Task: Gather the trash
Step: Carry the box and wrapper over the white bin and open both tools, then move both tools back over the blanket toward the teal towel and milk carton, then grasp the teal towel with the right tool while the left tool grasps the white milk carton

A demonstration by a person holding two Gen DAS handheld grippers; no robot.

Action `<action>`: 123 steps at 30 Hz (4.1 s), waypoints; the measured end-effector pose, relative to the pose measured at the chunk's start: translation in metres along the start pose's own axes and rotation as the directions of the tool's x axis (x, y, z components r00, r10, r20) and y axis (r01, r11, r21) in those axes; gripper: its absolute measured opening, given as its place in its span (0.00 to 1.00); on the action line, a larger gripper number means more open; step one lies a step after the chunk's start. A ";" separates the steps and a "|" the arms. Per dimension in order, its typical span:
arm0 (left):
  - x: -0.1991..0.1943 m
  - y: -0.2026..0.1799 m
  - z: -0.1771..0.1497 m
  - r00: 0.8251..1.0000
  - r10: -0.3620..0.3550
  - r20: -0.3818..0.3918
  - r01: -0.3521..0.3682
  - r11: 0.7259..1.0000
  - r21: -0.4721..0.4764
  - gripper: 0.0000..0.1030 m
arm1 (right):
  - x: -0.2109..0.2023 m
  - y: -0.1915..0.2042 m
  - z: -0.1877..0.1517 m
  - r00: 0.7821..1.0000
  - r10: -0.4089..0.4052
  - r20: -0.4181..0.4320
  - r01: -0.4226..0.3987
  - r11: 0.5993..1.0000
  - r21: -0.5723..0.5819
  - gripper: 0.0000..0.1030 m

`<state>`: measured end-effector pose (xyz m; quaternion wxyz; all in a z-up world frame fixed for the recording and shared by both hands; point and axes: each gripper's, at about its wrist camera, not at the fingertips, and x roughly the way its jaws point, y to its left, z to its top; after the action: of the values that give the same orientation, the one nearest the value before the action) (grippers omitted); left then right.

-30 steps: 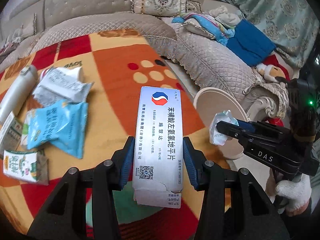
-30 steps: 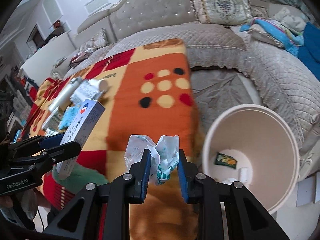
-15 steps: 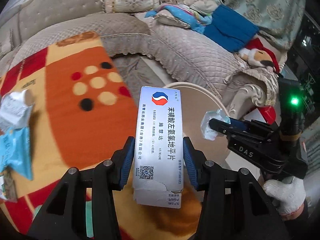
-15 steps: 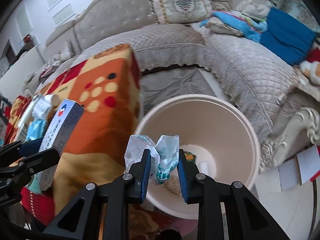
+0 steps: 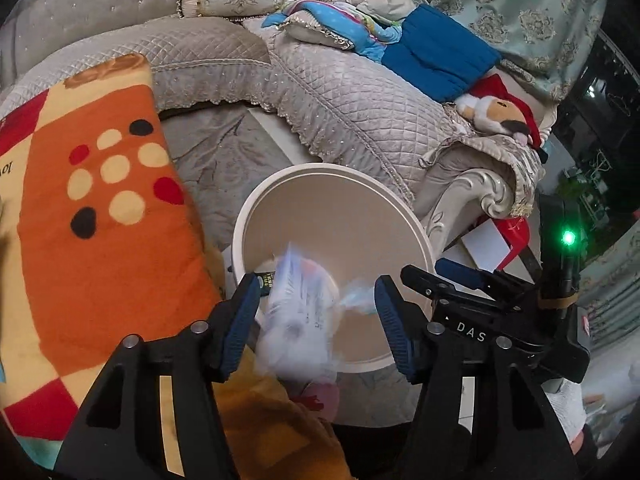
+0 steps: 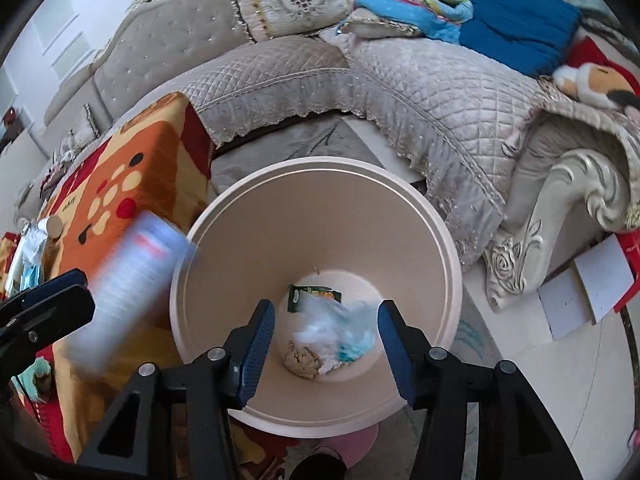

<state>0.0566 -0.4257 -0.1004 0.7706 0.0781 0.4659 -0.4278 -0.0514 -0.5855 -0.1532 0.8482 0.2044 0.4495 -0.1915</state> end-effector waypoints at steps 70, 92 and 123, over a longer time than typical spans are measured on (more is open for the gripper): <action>-0.175 0.259 -0.130 0.978 0.182 -0.099 -0.205 0.916 -0.345 0.56 | -0.030 0.230 -0.049 0.969 0.232 -0.085 -0.247 0.910 -0.333 0.60; -0.273 0.299 -0.183 0.915 0.404 0.001 -0.352 0.800 -0.485 0.64 | -0.043 0.300 -0.081 0.878 0.412 -0.242 -0.477 0.724 -0.497 0.76; -0.231 0.251 -0.177 0.939 0.344 0.020 -0.299 0.843 -0.446 0.53 | -0.041 0.286 -0.092 0.905 0.400 -0.144 -0.411 0.735 -0.540 0.48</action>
<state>0.0789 -0.0422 -0.0865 0.8512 -0.0410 0.4911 -0.1805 0.0100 -0.2907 -0.1155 0.8871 0.0422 0.4379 0.1394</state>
